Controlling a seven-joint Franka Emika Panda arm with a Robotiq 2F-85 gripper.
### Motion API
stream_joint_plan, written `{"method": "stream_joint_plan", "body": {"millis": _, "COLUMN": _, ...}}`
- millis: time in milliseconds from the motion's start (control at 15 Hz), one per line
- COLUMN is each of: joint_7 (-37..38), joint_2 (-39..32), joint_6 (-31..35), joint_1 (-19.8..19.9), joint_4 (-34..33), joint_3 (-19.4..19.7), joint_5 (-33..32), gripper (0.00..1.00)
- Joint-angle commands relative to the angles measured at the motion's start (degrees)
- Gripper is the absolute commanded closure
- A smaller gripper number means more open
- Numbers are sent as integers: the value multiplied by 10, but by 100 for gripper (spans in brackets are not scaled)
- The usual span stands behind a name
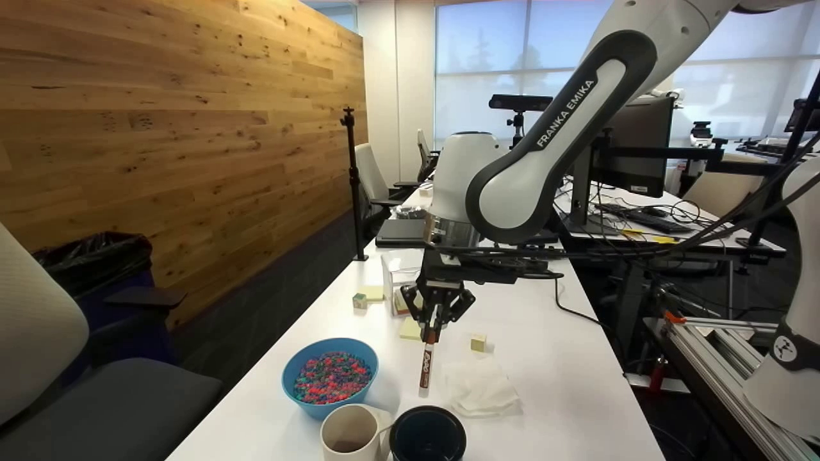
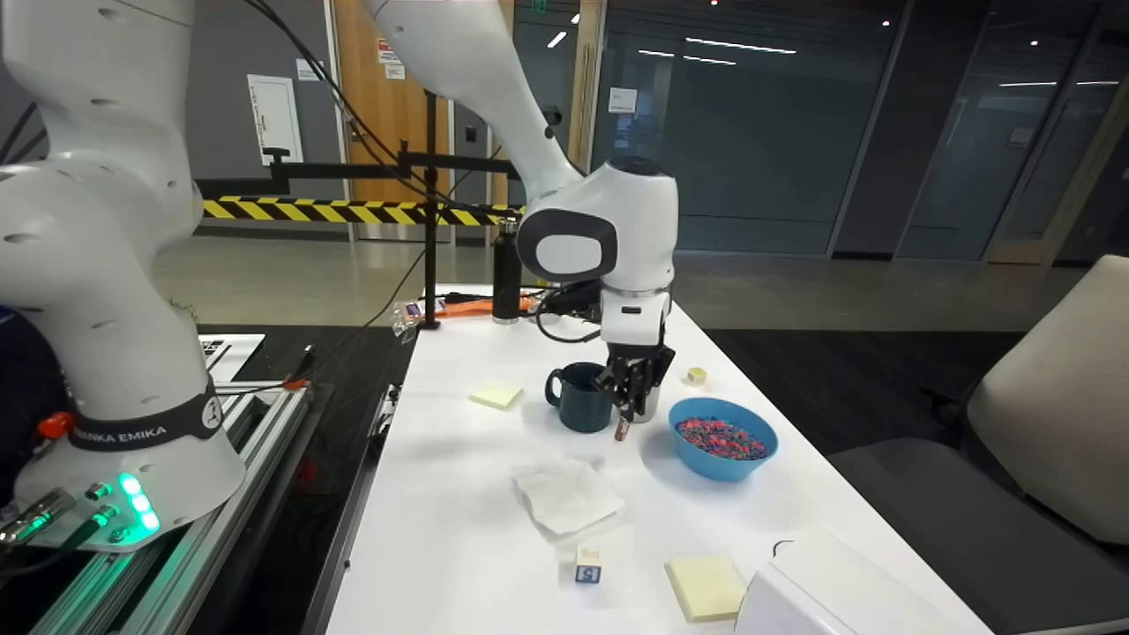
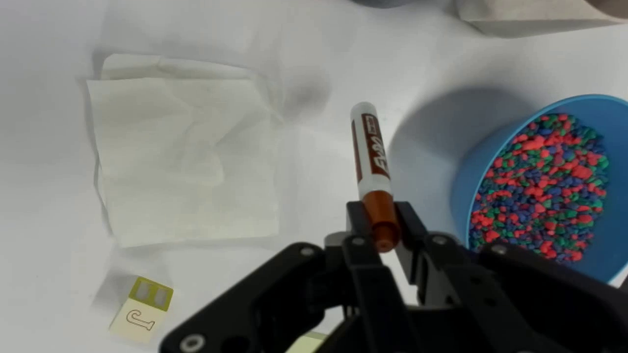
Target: Take the red marker out of the mug.
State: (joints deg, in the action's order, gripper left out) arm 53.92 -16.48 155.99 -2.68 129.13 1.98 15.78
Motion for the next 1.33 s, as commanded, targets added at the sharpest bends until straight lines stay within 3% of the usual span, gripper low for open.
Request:
{"method": "stream_joint_plan", "body": {"millis": 0, "joint_7": 7, "joint_2": -10, "joint_6": 18, "joint_1": -4, "joint_4": 0, "joint_3": 2, "joint_5": 8, "gripper": 96}}
{"method": "stream_joint_plan", "body": {"millis": 467, "joint_7": 14, "joint_2": -18, "joint_6": 19, "joint_1": -8, "joint_4": -3, "joint_3": 6, "joint_5": 5, "gripper": 96}}
{"method": "stream_joint_plan", "body": {"millis": 533, "joint_7": 17, "joint_2": -18, "joint_6": 17, "joint_1": -8, "joint_4": -4, "joint_3": 6, "joint_5": 7, "gripper": 57}}
{"method": "stream_joint_plan", "body": {"millis": 667, "joint_7": 22, "joint_2": -18, "joint_6": 17, "joint_1": -8, "joint_4": -5, "joint_3": 6, "joint_5": 8, "gripper": 50}}
{"method": "stream_joint_plan", "body": {"millis": 1133, "joint_7": 30, "joint_2": -17, "joint_6": 18, "joint_1": -6, "joint_4": -7, "joint_3": 4, "joint_5": 12, "gripper": 2}}
{"method": "stream_joint_plan", "body": {"millis": 1267, "joint_7": 32, "joint_2": -16, "joint_6": 17, "joint_1": -5, "joint_4": -7, "joint_3": 3, "joint_5": 12, "gripper": 0}}
